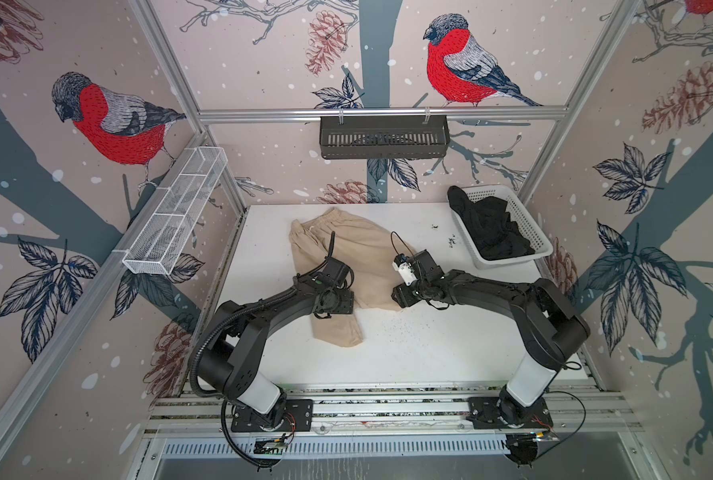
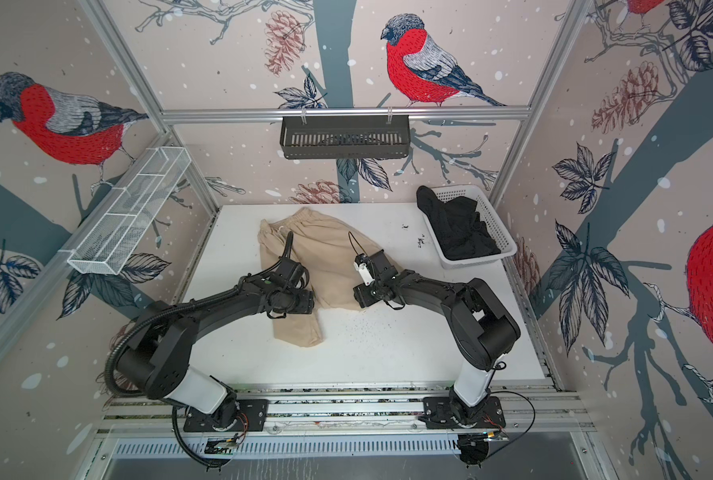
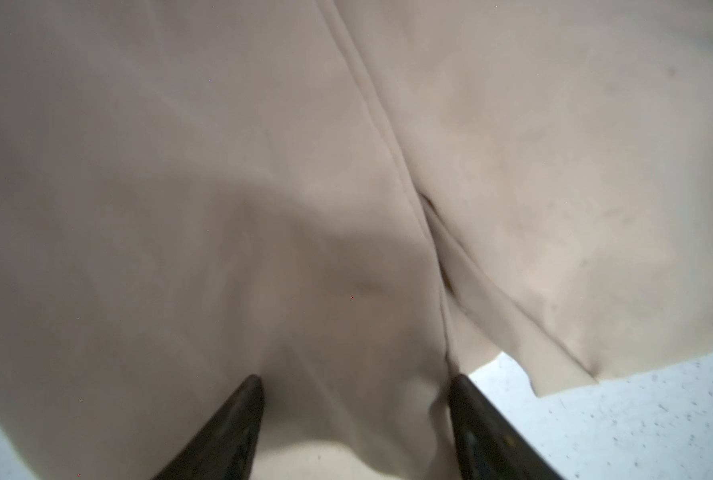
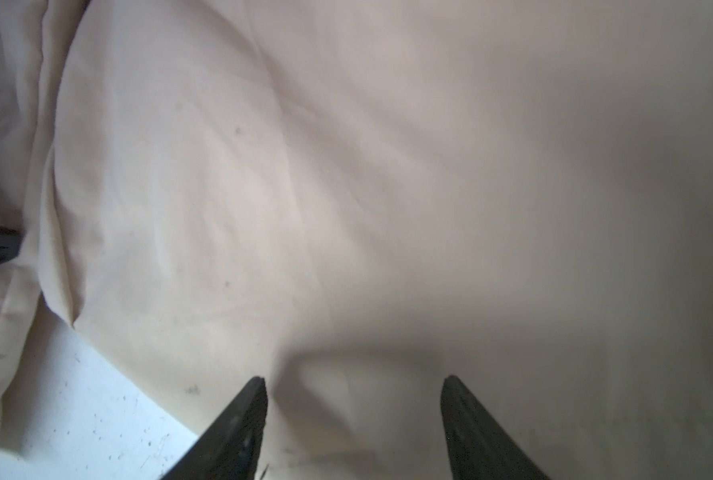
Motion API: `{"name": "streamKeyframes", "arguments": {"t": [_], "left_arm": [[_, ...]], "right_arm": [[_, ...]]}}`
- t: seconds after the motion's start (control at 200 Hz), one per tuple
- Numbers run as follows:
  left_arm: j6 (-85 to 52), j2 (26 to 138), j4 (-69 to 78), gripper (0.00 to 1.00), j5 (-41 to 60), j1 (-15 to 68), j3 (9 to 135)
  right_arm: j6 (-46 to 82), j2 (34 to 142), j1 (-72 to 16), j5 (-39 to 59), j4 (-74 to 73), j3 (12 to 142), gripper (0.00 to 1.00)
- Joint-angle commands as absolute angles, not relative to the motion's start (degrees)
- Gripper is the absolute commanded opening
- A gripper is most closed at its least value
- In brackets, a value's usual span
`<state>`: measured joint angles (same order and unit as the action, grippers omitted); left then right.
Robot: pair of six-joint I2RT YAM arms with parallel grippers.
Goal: Fold and stack the shorts
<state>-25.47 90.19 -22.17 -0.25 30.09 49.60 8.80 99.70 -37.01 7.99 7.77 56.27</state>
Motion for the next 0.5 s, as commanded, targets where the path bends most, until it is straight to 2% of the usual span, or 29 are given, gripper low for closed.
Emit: {"name": "streamKeyframes", "arguments": {"t": [0.0, 0.07, 0.12, 0.175, 0.36, 0.49], "left_arm": [[-25.81, 91.55, -22.29, 0.39, -2.64, 30.41, 50.42], [-26.56, 91.24, -24.77, 0.14, -5.90, 30.33, 51.13], [-26.85, 90.04, -26.60, 0.04, -8.00, 30.41, 51.57], [-27.34, 87.70, -27.90, 0.00, -9.22, 30.33, 51.70], [-32.85, 76.54, -31.52, 0.00, -10.76, 29.12, 47.77], [-36.89, 64.68, -33.20, 0.00, -10.51, 24.29, 41.48]], "right_arm": [[9.24, 98.80, -36.85, 7.39, 6.81, 55.75, 0.68], [9.53, 98.25, -36.58, 7.21, 6.55, 55.23, 0.67], [9.66, 97.93, -36.18, 7.21, 6.32, 54.73, 0.67], [9.93, 97.82, -35.64, 7.23, 6.32, 54.37, 0.67], [10.44, 98.99, -33.90, 7.06, 6.50, 53.70, 0.66], [11.64, 99.73, -32.50, 6.78, 6.65, 53.25, 0.65]]}}
